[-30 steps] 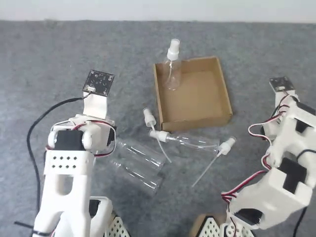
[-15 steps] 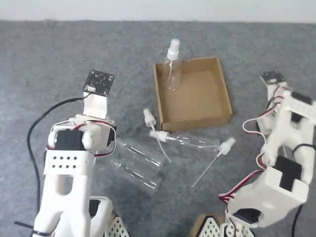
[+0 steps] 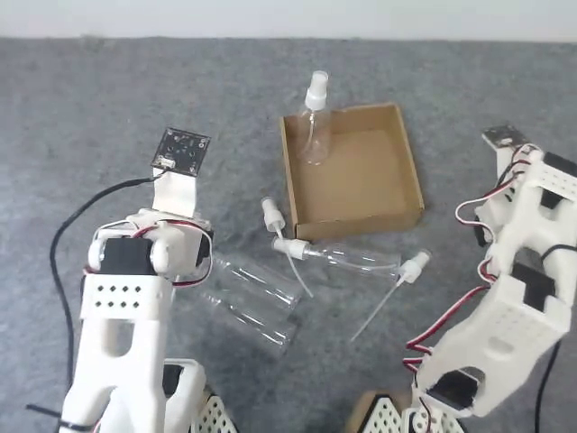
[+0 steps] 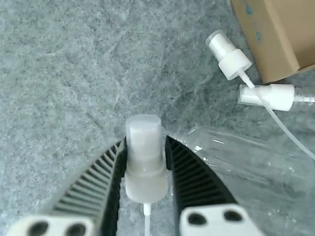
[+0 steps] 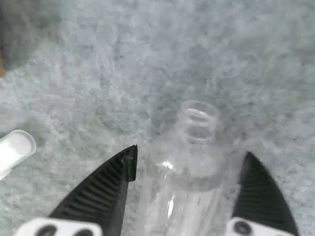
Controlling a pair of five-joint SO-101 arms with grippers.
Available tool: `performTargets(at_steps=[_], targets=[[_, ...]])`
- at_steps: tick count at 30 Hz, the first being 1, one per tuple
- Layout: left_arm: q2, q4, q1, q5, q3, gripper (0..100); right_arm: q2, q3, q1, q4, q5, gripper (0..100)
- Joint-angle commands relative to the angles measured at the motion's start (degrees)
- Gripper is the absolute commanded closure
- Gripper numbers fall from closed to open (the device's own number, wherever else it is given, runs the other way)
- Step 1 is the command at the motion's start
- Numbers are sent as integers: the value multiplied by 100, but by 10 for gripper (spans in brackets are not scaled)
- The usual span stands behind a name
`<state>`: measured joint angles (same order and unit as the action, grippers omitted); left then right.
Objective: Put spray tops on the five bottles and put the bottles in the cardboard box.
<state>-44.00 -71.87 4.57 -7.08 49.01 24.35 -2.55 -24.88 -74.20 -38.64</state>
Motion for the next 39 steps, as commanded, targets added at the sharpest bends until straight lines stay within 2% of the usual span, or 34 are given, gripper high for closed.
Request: performTargets(at_steps=[1, 5, 11, 15, 21, 26, 29, 34, 39], targets=[[-229, 158, -35, 53, -13, 974, -75, -343, -171, -57, -70, 818], [-229, 158, -35, 53, -13, 974, -75, -334, -286, -31, -70, 834], [-229, 158, 0, 53, -233, 974, -303, -844, -189, -145, -44, 993], [-211, 9, 18, 53, -1024, 974, -1024, -1292, 356, -611, 571, 992], [-185, -703, 18, 53, -2932, 976, -2756, -756, 1798, -760, 1336, 992], [-185, -1064, 18, 554, -4295, 977, -4497, 1055, 3196, 207, 1890, 992], [-185, -958, -26, 1108, -4655, 977, -5552, 2145, 4040, 796, 2163, 992], [-229, -202, -35, 1969, -4752, 977, -6554, 3560, 5578, 1675, 2813, 992], [-237, 369, -35, 2418, -4760, 978, -6809, 4308, 6501, 2818, 2936, 992]])
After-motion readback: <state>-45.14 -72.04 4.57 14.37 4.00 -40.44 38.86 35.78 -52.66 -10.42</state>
